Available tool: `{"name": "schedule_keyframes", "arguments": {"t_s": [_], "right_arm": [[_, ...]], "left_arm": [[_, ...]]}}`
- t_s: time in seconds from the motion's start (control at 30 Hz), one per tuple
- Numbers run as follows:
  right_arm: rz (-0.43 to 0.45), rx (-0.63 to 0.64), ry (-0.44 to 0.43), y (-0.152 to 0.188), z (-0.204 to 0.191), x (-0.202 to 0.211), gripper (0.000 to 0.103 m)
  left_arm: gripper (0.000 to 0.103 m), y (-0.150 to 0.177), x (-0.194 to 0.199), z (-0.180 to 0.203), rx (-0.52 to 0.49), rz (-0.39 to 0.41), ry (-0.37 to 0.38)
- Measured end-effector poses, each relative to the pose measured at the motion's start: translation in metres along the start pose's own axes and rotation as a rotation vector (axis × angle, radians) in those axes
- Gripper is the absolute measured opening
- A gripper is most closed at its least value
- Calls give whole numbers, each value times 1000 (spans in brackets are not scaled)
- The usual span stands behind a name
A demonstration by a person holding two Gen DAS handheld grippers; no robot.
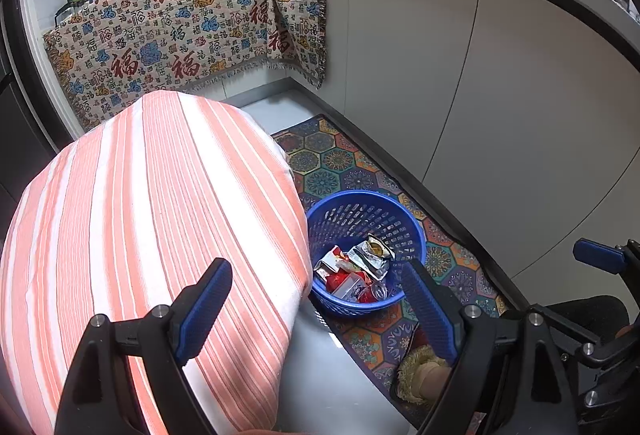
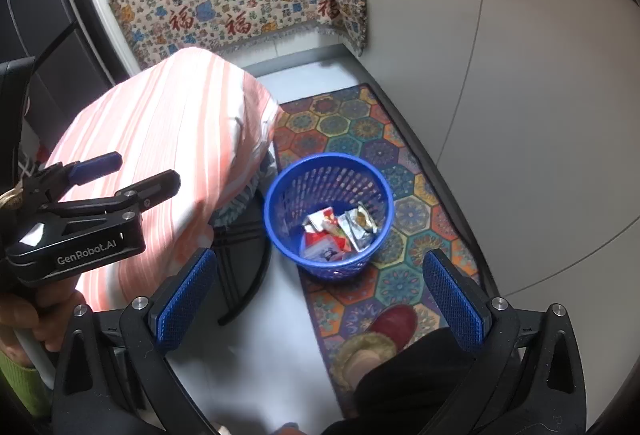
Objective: Collect trash
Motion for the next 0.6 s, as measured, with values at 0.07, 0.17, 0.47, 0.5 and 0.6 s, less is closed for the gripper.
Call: {"name": "schedule_keyframes", "arguments": {"t_s": [0.07,0.17,0.47,0.5,0.6], "right_arm": [[-2,1,-2,0,1,0,103],[-4,3,-4,0,0,0,103],[-10,-2,-5,1,4,-3,103],[-12,-3,-4,1,4,-3,103],[-17,-6,-5,1,4,-4,103]], "left_arm": [[88,0,0,1,-1,-2,1],[88,1,-2,2,-4,-5,1],[88,2,-6,6,-12,-15,6],[88,3,-6,6,-14,-17,8],[88,4,-6,6,-15,-12,8]]}}
Point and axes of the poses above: each gripper's, at about its wrist camera, not at the fingertips, and x roughly against the way its jaws point, z to its right, y to its underside, the point moved 3 cm from there along -x, roughly the way its jaws point, and after that the axes turned 10 degrees about x, right-handed, at the moved point
